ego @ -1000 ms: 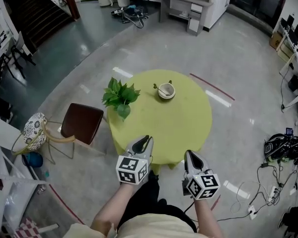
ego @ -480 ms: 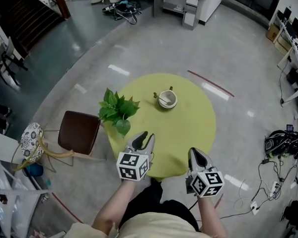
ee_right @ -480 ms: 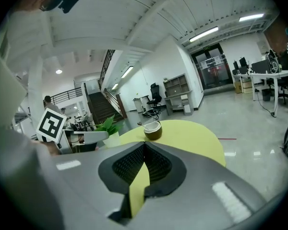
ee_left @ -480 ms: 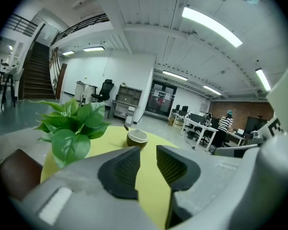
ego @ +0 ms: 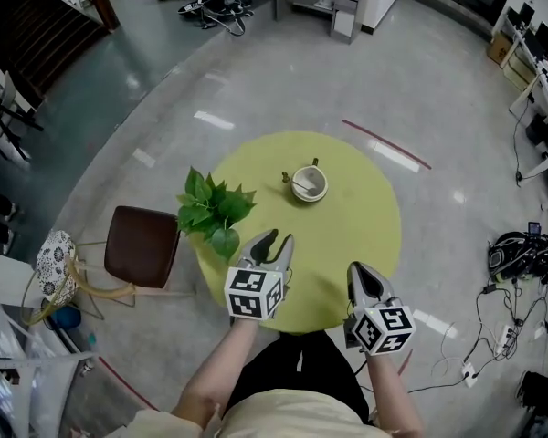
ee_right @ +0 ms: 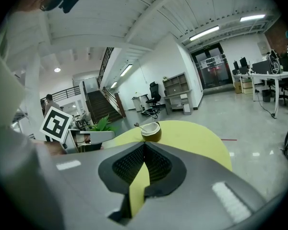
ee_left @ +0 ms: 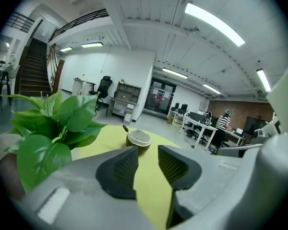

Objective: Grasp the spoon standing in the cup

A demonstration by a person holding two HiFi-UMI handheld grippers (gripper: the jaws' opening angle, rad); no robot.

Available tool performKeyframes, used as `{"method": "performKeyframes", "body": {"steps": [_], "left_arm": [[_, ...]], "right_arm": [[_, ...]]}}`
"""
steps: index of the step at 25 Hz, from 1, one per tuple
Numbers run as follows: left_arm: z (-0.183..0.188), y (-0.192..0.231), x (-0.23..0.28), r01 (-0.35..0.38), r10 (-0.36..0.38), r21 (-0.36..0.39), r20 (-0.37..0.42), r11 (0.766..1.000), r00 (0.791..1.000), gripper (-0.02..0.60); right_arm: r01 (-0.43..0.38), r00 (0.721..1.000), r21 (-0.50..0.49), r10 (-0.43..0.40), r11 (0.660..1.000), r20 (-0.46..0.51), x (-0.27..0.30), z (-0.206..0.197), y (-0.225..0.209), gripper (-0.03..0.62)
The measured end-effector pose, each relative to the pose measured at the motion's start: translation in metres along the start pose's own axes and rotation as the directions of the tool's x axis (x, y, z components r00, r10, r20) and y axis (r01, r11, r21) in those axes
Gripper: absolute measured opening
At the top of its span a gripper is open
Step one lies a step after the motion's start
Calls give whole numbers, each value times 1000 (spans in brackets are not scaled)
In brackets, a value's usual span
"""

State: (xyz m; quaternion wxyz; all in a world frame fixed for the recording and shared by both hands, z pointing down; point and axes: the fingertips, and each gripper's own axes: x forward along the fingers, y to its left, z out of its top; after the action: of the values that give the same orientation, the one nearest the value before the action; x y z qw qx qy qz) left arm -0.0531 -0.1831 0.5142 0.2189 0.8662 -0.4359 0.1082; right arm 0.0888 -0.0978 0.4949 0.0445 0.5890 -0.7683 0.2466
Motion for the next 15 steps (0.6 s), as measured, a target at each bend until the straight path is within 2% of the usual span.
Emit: {"method": "performKeyframes", "body": {"steps": [15], "left_arm": [[10, 30, 69, -78, 75, -60, -43, 995, 996, 149]], "right_arm": [[-73, 995, -2, 73, 997, -67, 60, 15, -30, 2]]}}
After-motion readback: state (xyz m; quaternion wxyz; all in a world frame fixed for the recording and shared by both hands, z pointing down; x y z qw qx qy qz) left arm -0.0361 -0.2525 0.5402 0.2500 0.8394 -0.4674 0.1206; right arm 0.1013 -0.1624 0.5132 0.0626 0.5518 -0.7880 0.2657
